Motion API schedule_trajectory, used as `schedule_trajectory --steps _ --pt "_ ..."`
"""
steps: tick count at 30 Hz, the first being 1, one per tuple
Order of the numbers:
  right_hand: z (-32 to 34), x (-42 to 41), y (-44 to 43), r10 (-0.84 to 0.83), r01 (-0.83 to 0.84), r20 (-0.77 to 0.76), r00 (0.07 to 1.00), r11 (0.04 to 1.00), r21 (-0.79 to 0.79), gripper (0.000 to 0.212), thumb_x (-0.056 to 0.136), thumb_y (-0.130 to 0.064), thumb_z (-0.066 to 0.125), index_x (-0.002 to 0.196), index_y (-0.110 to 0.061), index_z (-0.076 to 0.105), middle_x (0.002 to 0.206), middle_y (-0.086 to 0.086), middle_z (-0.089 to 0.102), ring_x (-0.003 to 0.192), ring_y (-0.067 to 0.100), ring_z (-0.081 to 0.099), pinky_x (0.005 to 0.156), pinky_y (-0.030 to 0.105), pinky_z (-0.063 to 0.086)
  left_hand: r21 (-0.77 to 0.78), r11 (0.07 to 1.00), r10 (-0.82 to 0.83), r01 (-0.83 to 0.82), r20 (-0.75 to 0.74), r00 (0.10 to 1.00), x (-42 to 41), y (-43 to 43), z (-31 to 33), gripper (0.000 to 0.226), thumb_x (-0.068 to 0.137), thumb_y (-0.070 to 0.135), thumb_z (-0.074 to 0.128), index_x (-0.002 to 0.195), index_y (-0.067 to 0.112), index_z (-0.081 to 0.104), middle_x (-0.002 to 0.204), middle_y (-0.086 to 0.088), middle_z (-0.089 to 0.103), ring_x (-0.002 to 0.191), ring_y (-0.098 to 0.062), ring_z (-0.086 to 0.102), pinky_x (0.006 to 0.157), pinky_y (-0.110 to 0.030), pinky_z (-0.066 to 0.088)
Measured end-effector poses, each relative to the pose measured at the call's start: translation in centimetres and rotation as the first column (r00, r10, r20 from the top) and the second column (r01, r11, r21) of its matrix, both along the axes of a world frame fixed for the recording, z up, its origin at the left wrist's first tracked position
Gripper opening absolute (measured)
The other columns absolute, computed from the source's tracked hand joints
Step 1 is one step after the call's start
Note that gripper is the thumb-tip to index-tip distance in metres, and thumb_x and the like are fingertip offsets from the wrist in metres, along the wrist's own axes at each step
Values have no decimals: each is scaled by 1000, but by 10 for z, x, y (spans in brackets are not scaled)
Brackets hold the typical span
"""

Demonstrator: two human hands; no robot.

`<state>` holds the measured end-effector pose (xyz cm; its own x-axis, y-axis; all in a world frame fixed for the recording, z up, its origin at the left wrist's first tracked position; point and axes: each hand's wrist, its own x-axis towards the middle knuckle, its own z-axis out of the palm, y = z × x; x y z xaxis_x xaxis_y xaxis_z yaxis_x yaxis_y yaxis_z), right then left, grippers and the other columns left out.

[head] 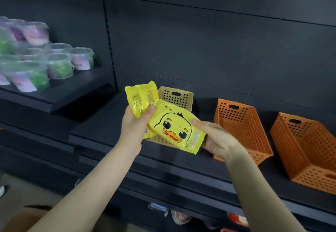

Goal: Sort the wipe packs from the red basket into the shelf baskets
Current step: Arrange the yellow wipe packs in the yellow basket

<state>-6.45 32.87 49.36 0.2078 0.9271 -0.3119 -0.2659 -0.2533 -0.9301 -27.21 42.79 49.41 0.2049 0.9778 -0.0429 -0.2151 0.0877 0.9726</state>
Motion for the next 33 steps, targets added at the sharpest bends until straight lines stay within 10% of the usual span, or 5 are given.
schedule_trajectory --steps 5,21,27,33 --pt "-15 3 69 -196 210 -254 947 977 31 41 88 -44 61 119 -18 66 114 7 72 104 26 70 88 46 54 38 989 143 -145 54 988 36 53 -6 22 89 29 69 104 40 58 99 19 71 91 -2 69 69 -25 55" --pt "-23 28 161 -341 341 -261 903 939 -44 38 100 -39 46 122 -12 61 114 10 72 103 28 70 78 41 59 78 997 16 -8 -109 994 63 171 -35 32 92 25 67 122 29 57 114 8 69 103 -10 67 84 -36 56" --pt "-12 41 169 -404 413 -124 907 908 67 19 92 -2 57 110 -4 62 105 14 74 93 27 72 67 32 60 5 996 -82 84 -160 984 65 217 -36 26 88 32 71 112 29 61 107 10 70 97 -10 67 74 -33 57" --pt "-23 56 182 -424 474 431 797 880 -9 13 91 -6 63 102 -12 66 103 9 73 93 24 71 81 38 58 -121 967 -246 226 -191 950 57 253 -43 17 88 38 70 102 35 63 97 13 72 89 -8 69 60 -28 53"
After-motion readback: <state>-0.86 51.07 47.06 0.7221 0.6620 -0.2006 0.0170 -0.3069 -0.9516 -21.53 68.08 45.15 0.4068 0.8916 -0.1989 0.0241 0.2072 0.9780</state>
